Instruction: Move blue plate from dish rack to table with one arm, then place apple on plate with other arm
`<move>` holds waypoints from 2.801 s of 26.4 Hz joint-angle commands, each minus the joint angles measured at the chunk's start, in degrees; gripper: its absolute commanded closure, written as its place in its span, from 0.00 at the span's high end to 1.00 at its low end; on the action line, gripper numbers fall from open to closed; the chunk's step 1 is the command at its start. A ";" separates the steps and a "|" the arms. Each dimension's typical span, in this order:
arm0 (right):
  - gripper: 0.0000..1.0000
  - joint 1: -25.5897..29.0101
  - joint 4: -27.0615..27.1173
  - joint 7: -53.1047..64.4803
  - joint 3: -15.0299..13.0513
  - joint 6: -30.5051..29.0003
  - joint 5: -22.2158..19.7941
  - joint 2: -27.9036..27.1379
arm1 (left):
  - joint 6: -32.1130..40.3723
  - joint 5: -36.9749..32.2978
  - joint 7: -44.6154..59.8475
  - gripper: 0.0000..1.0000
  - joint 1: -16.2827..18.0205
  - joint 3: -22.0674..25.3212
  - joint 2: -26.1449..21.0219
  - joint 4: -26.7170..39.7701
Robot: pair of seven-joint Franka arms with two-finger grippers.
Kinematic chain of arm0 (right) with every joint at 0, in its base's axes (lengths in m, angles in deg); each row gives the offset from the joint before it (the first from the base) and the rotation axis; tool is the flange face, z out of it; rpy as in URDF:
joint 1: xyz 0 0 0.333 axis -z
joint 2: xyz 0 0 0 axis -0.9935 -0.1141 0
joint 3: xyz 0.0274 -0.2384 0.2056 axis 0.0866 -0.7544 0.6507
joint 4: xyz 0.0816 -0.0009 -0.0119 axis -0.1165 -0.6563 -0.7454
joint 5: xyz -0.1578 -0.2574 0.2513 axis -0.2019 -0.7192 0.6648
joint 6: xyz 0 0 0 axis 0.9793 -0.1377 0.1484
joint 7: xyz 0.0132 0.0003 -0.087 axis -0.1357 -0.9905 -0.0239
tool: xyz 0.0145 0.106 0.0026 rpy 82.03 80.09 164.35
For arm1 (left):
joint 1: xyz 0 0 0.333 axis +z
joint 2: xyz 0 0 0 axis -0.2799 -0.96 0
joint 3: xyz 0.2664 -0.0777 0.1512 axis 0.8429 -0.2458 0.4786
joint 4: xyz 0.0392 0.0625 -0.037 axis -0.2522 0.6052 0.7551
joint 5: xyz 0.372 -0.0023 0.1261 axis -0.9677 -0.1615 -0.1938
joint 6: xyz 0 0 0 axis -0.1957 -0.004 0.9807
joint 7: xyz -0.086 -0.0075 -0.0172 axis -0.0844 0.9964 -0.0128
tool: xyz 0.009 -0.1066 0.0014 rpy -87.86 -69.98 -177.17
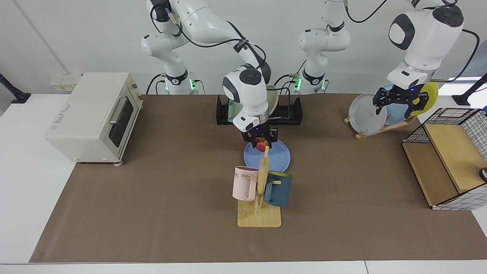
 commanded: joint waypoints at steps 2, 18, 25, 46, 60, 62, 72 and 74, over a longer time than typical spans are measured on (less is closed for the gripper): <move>0.00 -0.32 0.34 -1.50 0.06 -3.79 -1.78 -2.22 | 1.95 -0.18 -0.52 1.00 0.40 -0.52 -0.49 -0.99; 1.00 2.84 5.34 4.02 -0.55 6.38 -4.60 -1.09 | 2.48 -0.18 -0.61 1.00 0.49 -0.43 -0.32 -0.90; 1.00 9.16 10.01 17.37 -0.20 21.58 -3.20 4.18 | 2.83 -0.18 -0.52 1.00 0.49 -0.43 -0.41 -0.99; 1.00 30.26 10.10 49.30 -1.87 48.41 -3.01 22.82 | 4.32 3.07 5.46 1.00 -0.31 -0.60 -1.90 -4.07; 1.00 35.19 8.95 48.60 -1.61 43.23 -4.60 25.55 | 4.24 3.07 5.63 1.00 -0.39 -0.60 -2.08 -4.33; 1.00 35.28 8.95 48.60 -1.61 43.14 -4.60 25.46 | 4.41 3.07 5.72 1.00 -0.39 -0.95 -2.16 -4.33; 1.00 35.10 8.95 48.69 -1.52 43.14 -4.60 25.55 | 9.07 3.51 15.82 1.00 -3.73 -2.97 -2.34 -11.61; 1.00 35.19 8.95 48.69 -1.52 43.14 -4.60 25.55 | 9.77 3.43 17.40 1.00 -4.52 -3.06 -2.95 -13.46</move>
